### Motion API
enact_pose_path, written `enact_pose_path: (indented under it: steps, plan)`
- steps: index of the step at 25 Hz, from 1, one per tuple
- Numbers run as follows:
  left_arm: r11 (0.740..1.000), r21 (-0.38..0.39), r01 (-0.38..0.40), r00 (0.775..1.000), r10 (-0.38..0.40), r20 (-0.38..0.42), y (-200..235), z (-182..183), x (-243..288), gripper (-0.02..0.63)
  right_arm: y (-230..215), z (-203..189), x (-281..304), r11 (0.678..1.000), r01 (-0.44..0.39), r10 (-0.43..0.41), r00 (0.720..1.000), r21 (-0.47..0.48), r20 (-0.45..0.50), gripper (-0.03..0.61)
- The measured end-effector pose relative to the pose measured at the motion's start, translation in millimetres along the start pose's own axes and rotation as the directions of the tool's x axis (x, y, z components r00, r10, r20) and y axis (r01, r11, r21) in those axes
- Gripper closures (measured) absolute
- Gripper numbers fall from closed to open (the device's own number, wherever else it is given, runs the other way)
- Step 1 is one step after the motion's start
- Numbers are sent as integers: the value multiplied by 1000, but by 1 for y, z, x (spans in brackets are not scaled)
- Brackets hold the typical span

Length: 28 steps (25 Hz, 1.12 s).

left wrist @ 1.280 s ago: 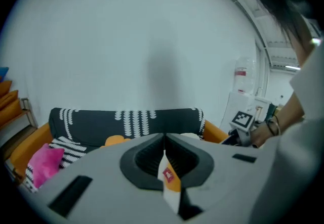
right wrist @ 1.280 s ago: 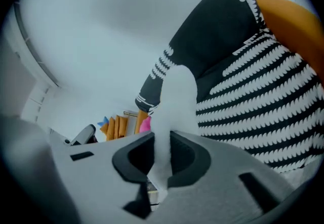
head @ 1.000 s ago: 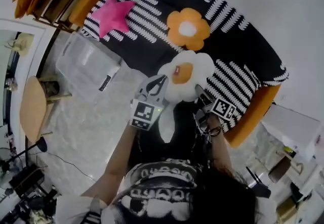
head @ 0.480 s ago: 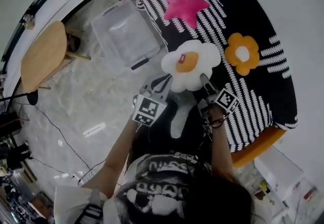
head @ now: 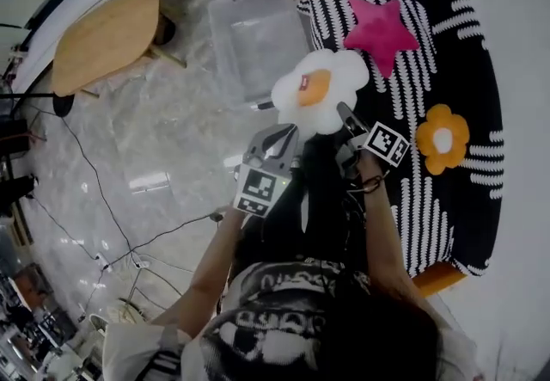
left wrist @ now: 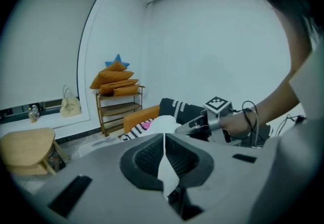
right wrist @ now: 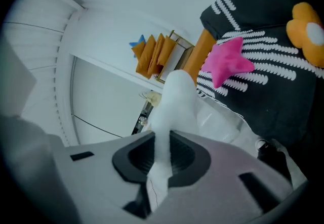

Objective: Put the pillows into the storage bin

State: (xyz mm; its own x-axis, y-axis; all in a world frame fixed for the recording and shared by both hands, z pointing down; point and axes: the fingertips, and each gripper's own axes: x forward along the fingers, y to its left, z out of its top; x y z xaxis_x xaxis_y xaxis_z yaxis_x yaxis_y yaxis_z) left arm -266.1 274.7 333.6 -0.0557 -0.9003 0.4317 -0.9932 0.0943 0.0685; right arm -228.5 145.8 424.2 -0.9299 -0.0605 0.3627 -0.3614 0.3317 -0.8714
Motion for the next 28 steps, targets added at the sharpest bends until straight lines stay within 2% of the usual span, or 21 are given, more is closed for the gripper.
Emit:
enact_pose_path:
  steps: [7,13,17,19,24,28]
  plan:
    - [987,-68,-146,989,143,-48,65,-8,16,603,-5,11,112,1000,-24,20,984,-19,-176,535]
    - [953,-124,-276,957,261,-126,126,1,53,603,-24,24,222,999,-44,38,940,-10,-338,524]
    - [923,-185,-337,939,317,-132,155,15,83,604,-55,19,273,997,-44,6,875,-66,-483,349]
    - [921,-188,-340,938,319,-135,163,20,99,603,-68,21,282,997,-36,-6,860,-72,-510,347]
    - [946,-154,-287,953,266,-144,175,29,139,603,-85,46,282,999,-12,-13,883,-51,-469,345]
    - [967,-118,-224,968,208,-140,169,40,169,603,-111,77,257,999,36,-44,917,-27,-396,337]
